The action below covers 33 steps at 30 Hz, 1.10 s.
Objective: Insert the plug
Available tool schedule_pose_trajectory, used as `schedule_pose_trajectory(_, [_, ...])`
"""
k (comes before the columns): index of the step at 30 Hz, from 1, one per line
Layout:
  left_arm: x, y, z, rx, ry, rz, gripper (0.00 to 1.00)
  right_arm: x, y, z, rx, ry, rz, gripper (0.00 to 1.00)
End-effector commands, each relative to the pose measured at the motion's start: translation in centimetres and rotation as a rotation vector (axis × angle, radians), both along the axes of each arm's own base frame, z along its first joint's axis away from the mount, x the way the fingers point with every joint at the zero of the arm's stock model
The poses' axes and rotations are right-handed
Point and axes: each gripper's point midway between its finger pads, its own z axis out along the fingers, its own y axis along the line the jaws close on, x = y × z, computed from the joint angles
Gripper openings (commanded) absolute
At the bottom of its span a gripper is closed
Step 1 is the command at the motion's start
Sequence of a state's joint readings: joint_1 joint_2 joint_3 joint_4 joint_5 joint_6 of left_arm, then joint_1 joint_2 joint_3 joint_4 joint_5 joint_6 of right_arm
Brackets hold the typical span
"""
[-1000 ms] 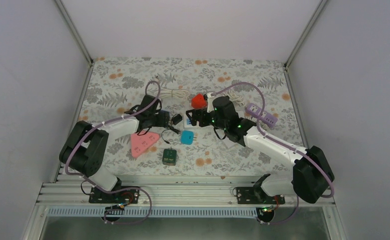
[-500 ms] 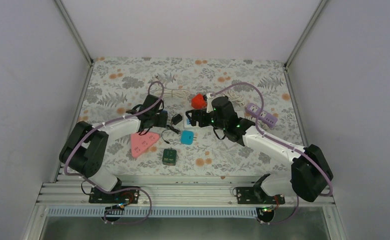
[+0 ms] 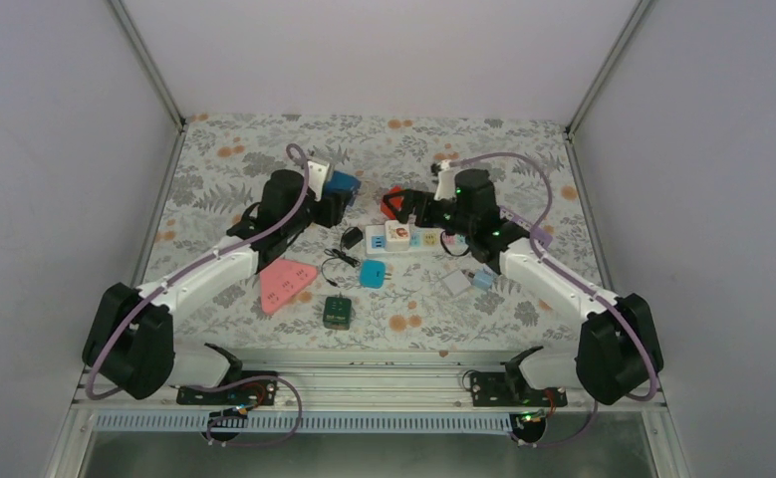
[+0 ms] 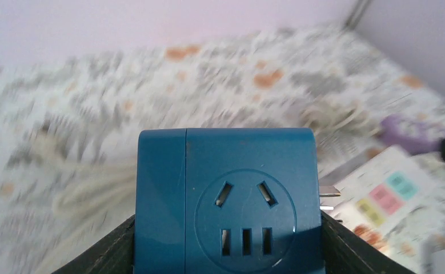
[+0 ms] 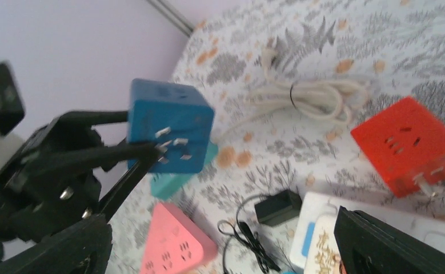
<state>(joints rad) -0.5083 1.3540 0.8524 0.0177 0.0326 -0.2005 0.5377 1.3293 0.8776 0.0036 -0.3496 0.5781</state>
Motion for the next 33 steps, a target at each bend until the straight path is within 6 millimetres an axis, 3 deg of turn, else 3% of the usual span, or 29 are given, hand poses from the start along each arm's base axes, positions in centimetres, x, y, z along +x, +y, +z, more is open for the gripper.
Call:
schedule_pose_trajectory(1, [-1.4,-3.9,9.9,-0.139,-0.362,-0.247,0.62,0.9,-0.8,7.2,0.23,-0.045,0.032,1.0])
schedule_pose_trajectory(5, [-4.0,-5.4,14.9,-0.238,-0.543,-0.396,0.62,1.1,-0.5,10.3,0.363,0.004,0.075,1.0])
schedule_pose_trajectory(10, [-5.4,-6.1,17.6,-0.286,-0.659,-0.473,0.62,1.1,0.6,13.2,0.53,0.079,0.109,1.0])
schedule_pose_trajectory(14, [-5.7,-6.4,18.6,-0.287,-0.699,-0.503,0.62,0.7,1.1,15.6,0.634,0.108,0.132,1.0])
schedule_pose_trajectory(19, [-6.3,-6.4,19.8,-0.275,-0.771,-0.529,0.62,0.7,1.4,15.3,0.729,0.294,0.087,1.0])
schedule_pose_trajectory(23, [-6.5,-6.1,20.6,-0.249,-0.861,-0.519,0.62,0.1,3.0,15.2,0.764,0.437,0.125,1.0])
schedule_pose_trajectory(28, [-6.7,-5.5,21.6,-0.227,-0.987,-0.479,0.61,-1.6,5.0,17.9,0.823,0.474,0.263,1.0])
schedule_pose_trajectory(33, [-6.3,-5.6,21.6,-0.231,-1.004,-0.472,0.6,-2.3,5.1,19.0,0.879,0.49,0.292,0.96])
